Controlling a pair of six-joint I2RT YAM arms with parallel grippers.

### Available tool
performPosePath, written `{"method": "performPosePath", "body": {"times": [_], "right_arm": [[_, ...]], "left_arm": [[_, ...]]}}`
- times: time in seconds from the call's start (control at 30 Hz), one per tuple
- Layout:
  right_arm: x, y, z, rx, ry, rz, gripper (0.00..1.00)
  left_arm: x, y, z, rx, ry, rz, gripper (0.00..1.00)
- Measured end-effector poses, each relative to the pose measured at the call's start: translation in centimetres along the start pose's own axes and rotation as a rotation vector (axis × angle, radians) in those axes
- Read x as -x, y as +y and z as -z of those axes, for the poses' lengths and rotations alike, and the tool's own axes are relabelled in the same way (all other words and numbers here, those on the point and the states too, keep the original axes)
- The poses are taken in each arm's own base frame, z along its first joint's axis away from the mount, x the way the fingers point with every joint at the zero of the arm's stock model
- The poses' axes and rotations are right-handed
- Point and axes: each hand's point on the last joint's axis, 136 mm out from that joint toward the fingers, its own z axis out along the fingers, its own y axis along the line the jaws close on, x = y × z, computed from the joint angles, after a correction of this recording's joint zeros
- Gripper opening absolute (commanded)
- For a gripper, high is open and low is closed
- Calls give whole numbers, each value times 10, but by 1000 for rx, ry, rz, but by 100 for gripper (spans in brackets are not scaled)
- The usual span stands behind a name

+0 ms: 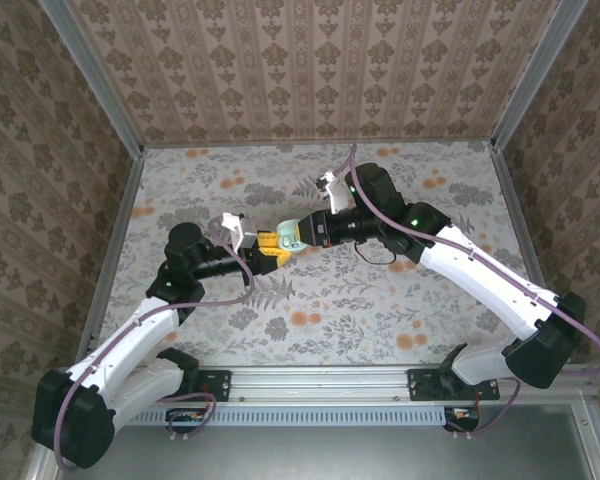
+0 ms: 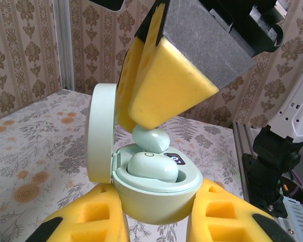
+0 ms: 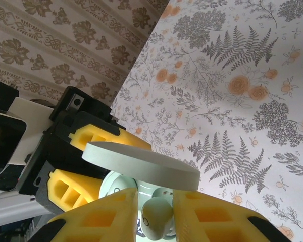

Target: Insert the wireless bluetooth earbuds into the charging case

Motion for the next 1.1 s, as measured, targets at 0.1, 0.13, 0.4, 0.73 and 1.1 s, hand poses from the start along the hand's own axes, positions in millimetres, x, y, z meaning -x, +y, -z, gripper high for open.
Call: {"method": "performPosePath", "body": {"times": [0.1,0.13,0.4,0.73,1.1], "right_arm": [[1,3,1,5,0,3,26],[1,4,1,7,0,5,26],[-1,0,-7,-6,24,-1,29],[-1,-2,2,-42,9,18,30],[18,8,64,-52,-182,61,34]], "left_arm": [[0,0,0,0,0,0,3],[0,0,0,0,0,0,3],[-4,2,-1,9,12,16,3],[-4,2,-1,5,12,16,3],[0,1,-1,2,3,4,3]]}}
